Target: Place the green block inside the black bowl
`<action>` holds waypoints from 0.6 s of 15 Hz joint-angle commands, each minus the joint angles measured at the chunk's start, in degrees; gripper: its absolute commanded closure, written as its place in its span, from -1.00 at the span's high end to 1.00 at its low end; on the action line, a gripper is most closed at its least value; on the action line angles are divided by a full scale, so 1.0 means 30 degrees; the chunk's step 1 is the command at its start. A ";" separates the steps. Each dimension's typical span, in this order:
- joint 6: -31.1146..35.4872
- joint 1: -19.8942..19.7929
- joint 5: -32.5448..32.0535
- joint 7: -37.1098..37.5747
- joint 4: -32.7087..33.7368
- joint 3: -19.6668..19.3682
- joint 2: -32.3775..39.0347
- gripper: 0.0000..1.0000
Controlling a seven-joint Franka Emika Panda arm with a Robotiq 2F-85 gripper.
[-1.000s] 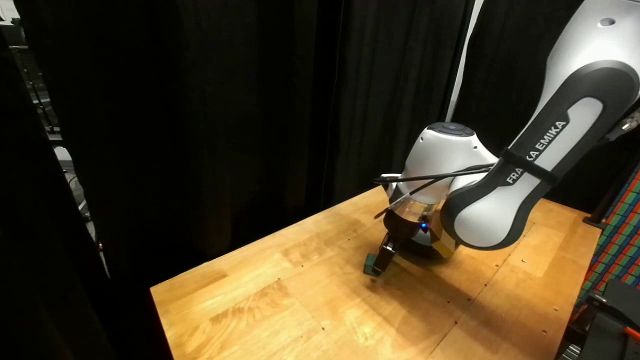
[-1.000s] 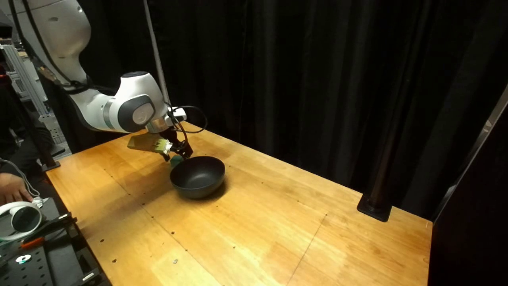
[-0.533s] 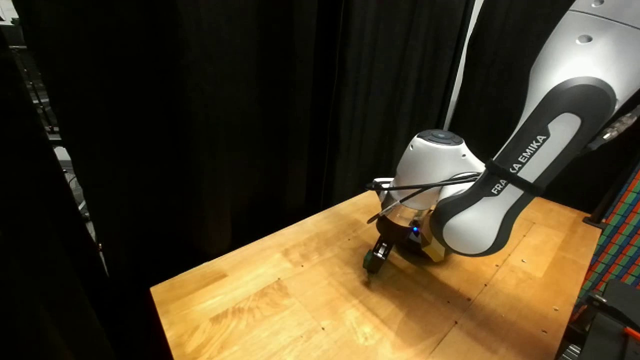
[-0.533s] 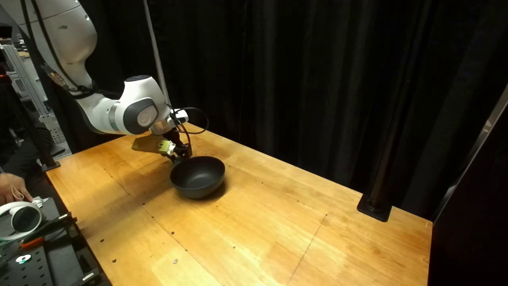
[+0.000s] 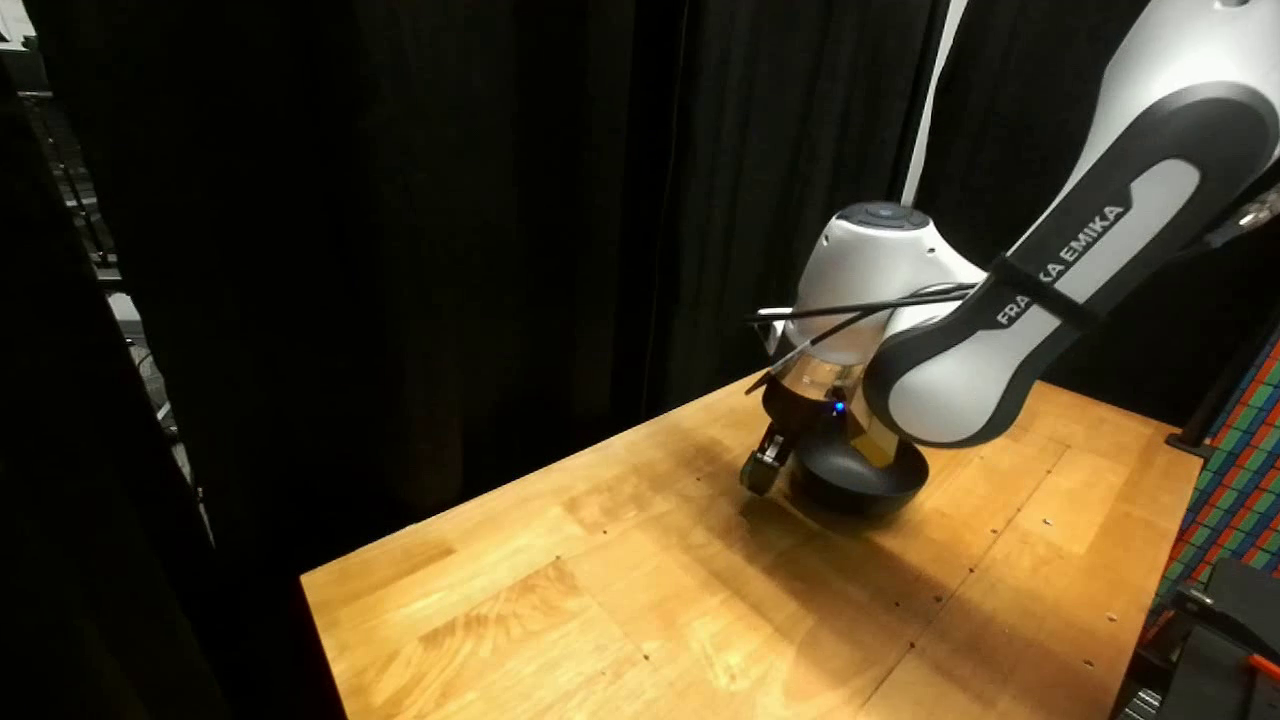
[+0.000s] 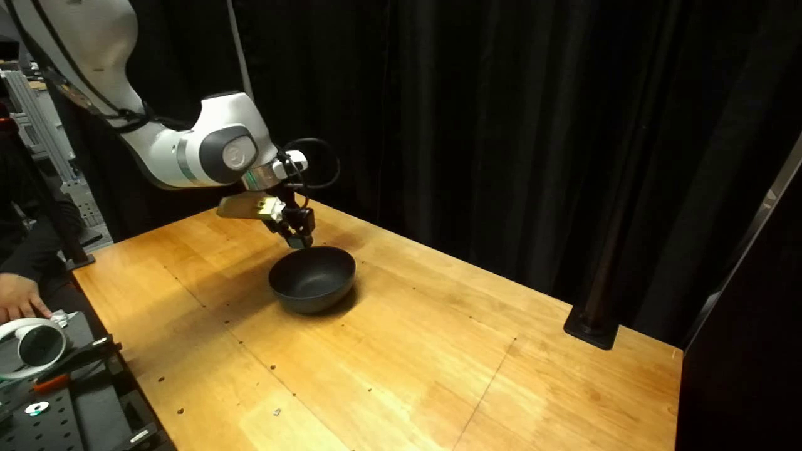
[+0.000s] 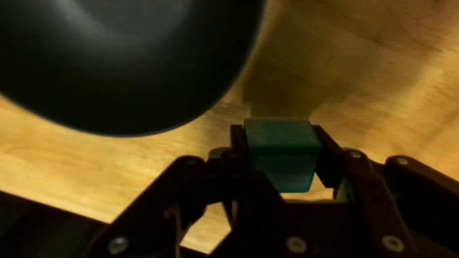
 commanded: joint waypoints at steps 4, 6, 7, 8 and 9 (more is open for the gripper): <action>-0.5132 0.1849 -0.7825 0.6089 -0.0007 -0.4281 -0.3429 -0.57; -0.7099 0.0432 -0.8433 0.6510 -0.0128 -0.3076 -0.3791 -0.57; -0.7791 -0.0430 -0.7885 0.5963 -0.0382 -0.2289 -0.4004 0.43; -0.8407 -0.1085 -0.7398 0.5539 -0.0505 -0.1683 -0.4201 0.45; -0.8921 -0.1874 -0.6542 0.4744 -0.0730 -0.0970 -0.4571 0.59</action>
